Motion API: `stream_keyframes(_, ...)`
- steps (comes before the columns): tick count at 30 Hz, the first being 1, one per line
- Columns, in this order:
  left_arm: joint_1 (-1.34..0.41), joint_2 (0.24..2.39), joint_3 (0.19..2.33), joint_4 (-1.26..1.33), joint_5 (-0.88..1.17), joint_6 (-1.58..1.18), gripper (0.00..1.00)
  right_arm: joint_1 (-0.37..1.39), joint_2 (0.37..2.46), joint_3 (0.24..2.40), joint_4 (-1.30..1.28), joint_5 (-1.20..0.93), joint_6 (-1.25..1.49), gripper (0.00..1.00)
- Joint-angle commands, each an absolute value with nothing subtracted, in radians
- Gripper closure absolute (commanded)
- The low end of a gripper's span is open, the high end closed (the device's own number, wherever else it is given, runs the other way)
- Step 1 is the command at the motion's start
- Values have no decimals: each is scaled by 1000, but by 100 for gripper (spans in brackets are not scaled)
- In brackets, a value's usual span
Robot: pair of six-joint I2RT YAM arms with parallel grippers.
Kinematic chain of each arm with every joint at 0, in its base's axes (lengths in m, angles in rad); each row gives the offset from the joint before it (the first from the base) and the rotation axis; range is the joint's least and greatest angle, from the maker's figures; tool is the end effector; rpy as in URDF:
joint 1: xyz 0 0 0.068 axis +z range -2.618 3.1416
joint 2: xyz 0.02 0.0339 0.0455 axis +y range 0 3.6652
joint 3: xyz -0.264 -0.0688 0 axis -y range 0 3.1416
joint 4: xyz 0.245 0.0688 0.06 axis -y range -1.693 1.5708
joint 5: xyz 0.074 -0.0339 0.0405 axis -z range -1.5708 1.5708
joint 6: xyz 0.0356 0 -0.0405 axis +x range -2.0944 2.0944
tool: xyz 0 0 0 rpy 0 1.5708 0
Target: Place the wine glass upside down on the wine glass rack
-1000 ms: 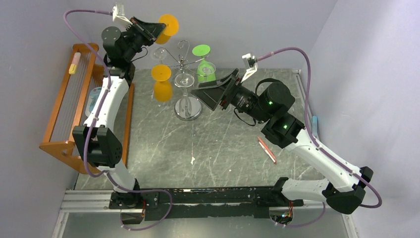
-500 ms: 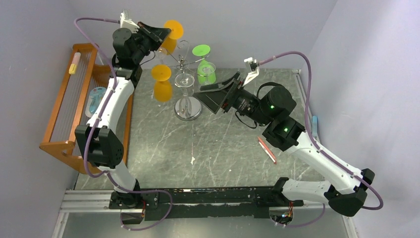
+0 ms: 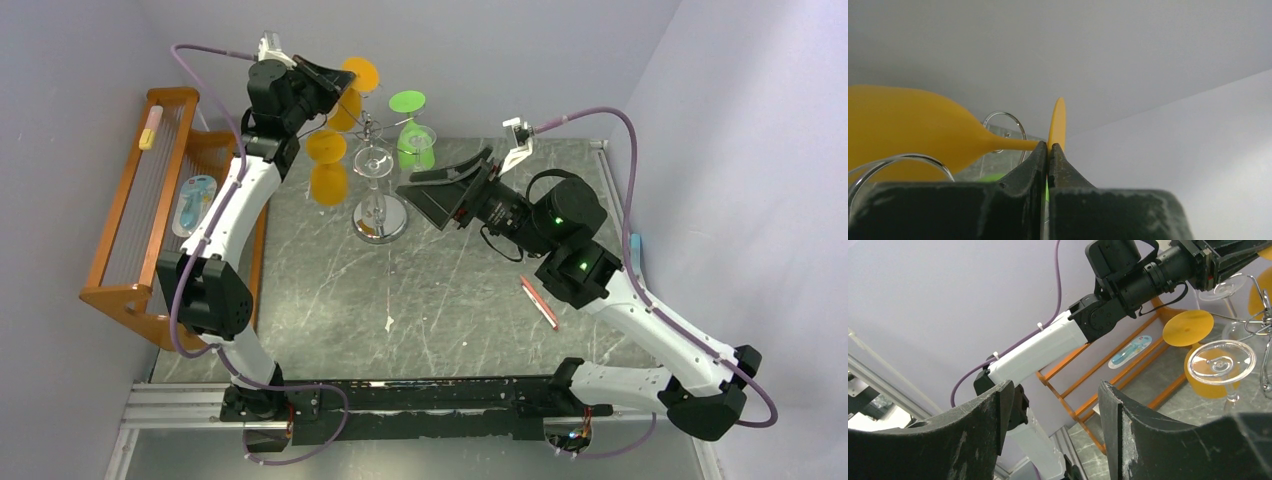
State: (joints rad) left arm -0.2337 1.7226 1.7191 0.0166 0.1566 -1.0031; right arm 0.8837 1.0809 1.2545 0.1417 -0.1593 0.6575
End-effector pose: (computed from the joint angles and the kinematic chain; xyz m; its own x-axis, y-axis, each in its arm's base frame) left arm 0.4017 -0.1013 0.4350 -0.3139 -0.7814 -0.5394 0.2153 0.4947 -0.8420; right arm 0.1418 0.1818 0.4817 -0.3693 0.5012 -0.7826 -0.8001 0.2569 0.5421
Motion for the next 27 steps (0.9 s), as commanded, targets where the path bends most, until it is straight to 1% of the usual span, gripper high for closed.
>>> stream_keyframes(1, -252, 1693, 1701, 19, 162, -1055, 95, 879, 1063, 1240, 162, -141, 658, 35)
stream_keyframes(11, -252, 1661, 1666, 6, 191, -1099, 95, 879, 1062, 1232, 164, -144, 666, 35)
stream_keyframes(20, -254, 1699, 1669, 71, 304, -1191, 95, 878, 1062, 1229, 159, -139, 671, 36)
stream_keyframes(27, -261, 1720, 1694, 88, 293, -1196, 95, 879, 1054, 1224, 160, -129, 673, 36)
